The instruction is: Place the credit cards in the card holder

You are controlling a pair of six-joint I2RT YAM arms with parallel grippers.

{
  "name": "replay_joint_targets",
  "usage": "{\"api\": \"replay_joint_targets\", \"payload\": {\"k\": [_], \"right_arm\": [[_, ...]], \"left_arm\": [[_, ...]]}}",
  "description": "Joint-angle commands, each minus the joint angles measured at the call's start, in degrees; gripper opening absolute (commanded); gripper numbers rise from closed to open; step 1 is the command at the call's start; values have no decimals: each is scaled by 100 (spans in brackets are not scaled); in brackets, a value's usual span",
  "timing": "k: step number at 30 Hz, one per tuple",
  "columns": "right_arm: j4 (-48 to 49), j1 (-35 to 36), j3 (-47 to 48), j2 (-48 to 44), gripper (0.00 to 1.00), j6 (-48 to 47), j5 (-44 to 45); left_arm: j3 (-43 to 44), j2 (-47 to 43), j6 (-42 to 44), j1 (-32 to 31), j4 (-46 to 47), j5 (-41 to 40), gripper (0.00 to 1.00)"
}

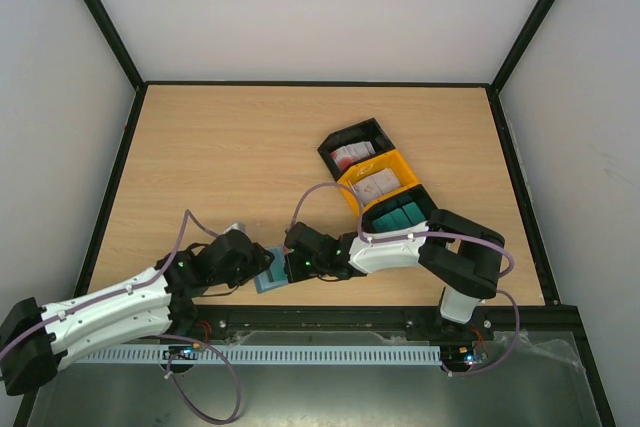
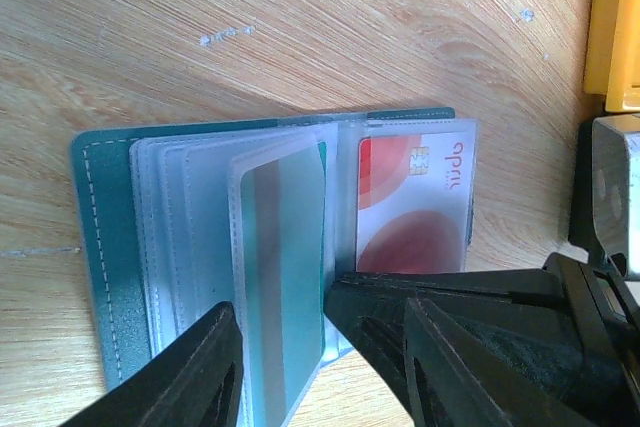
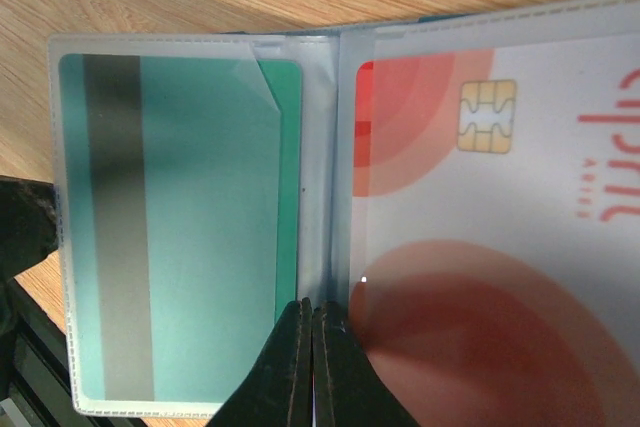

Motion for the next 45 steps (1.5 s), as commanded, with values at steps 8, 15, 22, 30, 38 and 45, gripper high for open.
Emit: {"api": "replay_joint_targets", "payload": {"k": [8, 15, 22, 30, 38, 45], "right_arm": [[-156, 38, -45, 188, 2, 59, 99], [-114, 38, -55, 169, 2, 72, 88], [-101, 39, -84, 187, 2, 102, 80], [19, 38, -133, 45, 2, 117, 61], [-42, 39, -144, -473, 3, 272, 478], [-330, 38, -419, -1180, 6, 588, 1353]], "left_arm": [[-275, 83, -73, 27, 386, 110, 46], [-315, 278, -21, 30, 685, 237, 46], [-171, 232, -82, 35, 274, -30, 46], [-242, 178, 20, 71, 1160, 493, 47], [-131, 319, 338, 88, 1664, 730, 47], [-106, 623, 468, 129, 1913, 859, 47]]}}
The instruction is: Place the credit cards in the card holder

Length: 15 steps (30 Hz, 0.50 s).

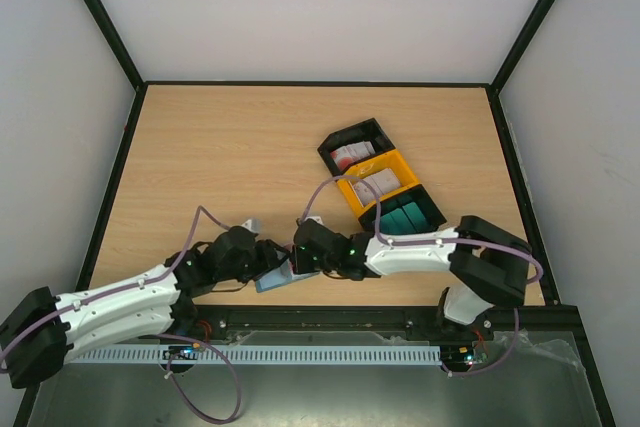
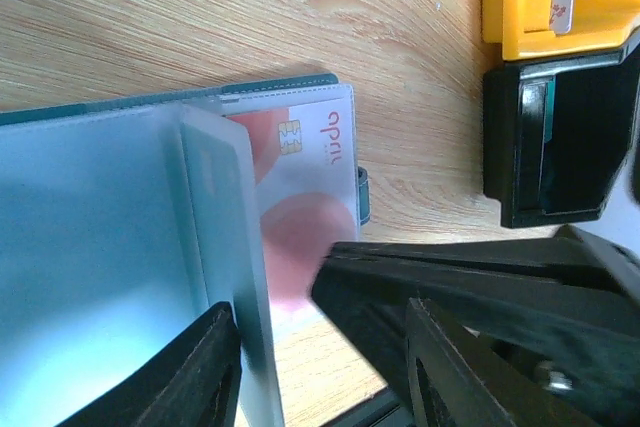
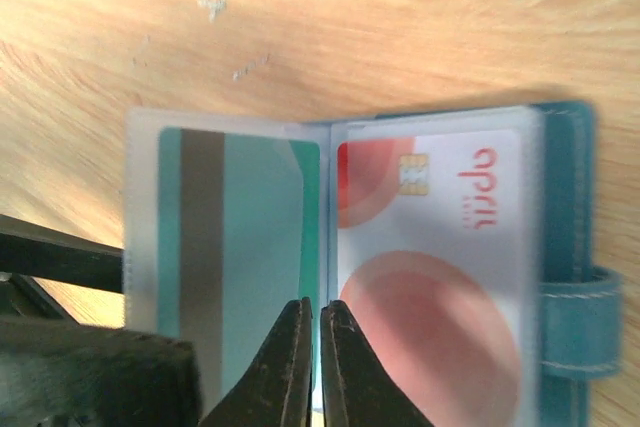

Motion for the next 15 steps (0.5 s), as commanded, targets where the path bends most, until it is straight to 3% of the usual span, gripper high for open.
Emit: {"api": "replay_joint_targets", "payload": {"k": [1, 9, 15], "right_arm": [[-367, 38, -231, -640, 6, 301, 892], [-1499, -18, -505, -1951, 11, 582, 2475], [-2828, -803, -59, -2822, 35, -556, 2560]], "left_arm": [[143, 222, 197, 73, 346, 194, 47], [480, 1116, 554, 136, 1033, 601, 49], [949, 1633, 942, 167, 1233, 501, 56]]}}
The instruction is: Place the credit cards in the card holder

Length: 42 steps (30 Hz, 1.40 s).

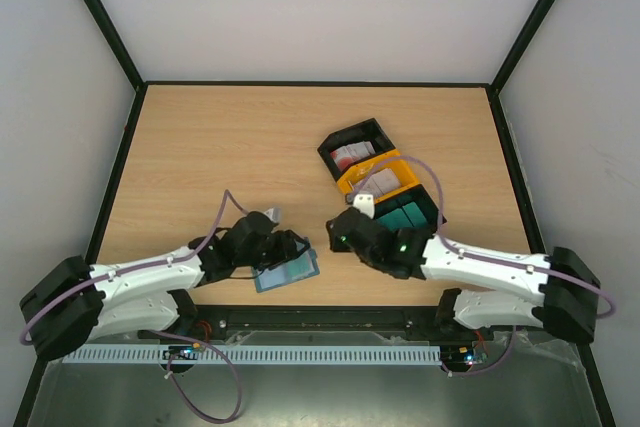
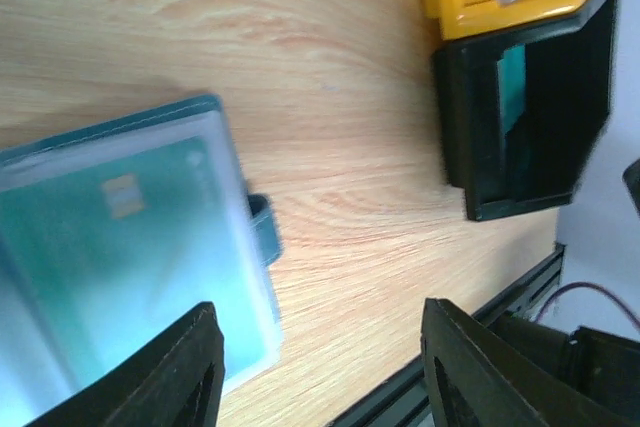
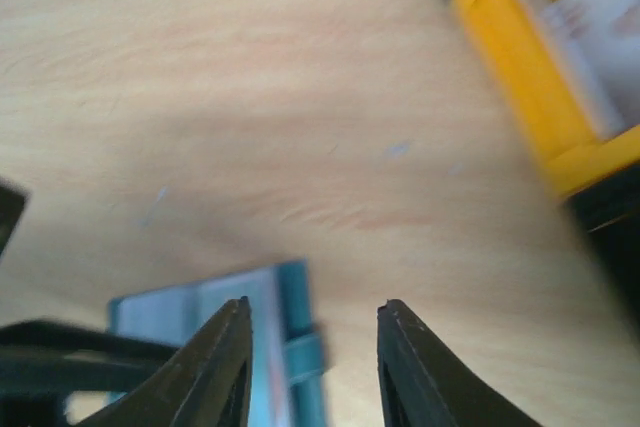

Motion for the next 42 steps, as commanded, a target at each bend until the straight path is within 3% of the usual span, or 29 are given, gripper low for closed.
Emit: {"api": "replay_joint_targets", "payload": {"k": [1, 6, 11, 17, 25, 34, 42], "right_arm": [[-1514, -694, 464, -439, 39, -917, 520], [-2422, -1704, 965, -511, 56, -1816, 358], [-2594, -2696, 1405, -78, 60, -2699, -180], [-2448, -2761, 2184, 1173, 61, -3322, -609], [-2056, -3042, 2676, 2691, 53, -3550, -1162], [-1757, -3143, 2754, 3402, 55, -3704, -2130], [-1810, -3170, 2745, 3429, 53, -3706, -2114]], "left_arm": [[426, 123, 511, 60, 273, -63, 59], [873, -5, 1132, 188, -435, -815, 70], [1044, -396, 1619, 384, -980, -1757, 73], [893, -750, 1904, 945, -1072, -1674, 77], [641, -826, 1994, 1449, -1042, -1098, 78], [515, -862, 1855, 1535, -1021, -974, 78], [410, -921, 1658, 1544, -1075, -966, 79]]}}
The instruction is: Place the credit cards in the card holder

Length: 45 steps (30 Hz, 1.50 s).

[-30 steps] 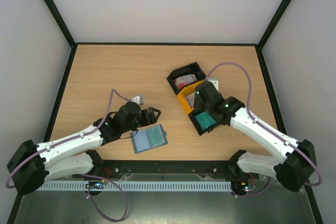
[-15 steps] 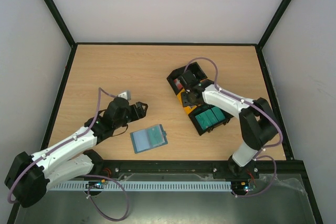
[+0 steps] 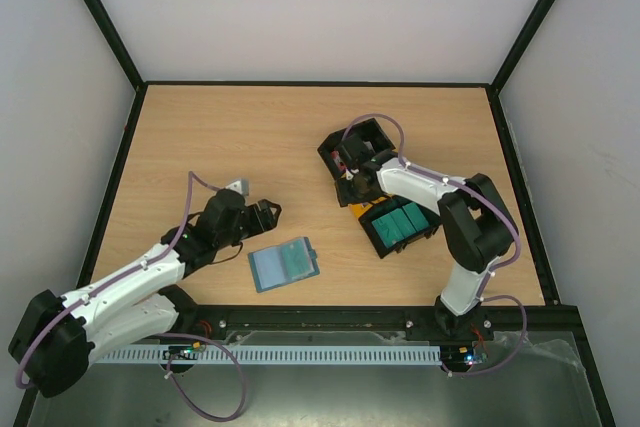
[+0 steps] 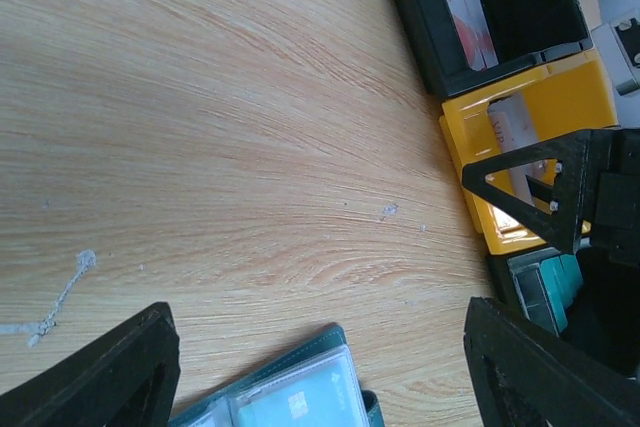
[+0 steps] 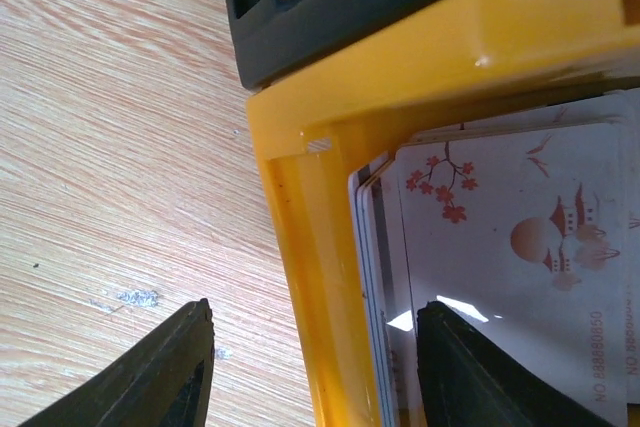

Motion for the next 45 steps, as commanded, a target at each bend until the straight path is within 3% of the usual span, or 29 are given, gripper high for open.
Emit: {"api": "replay_joint_targets", "payload": {"k": [1, 20, 34, 45], "right_arm": [[-138, -27, 87, -44, 52, -18, 13], [-152, -31, 16, -348, 39, 175, -153], [-289, -31, 88, -386, 22, 266, 56], [-332, -31, 61, -531, 21, 279, 34]], "left_arm": [[-68, -118, -100, 32, -110, -6, 79], [-77, -174, -36, 193, -337, -77, 80], [-220, -60, -17, 245, -186, 51, 80], [-257, 3, -14, 257, -126, 93, 81]]}}
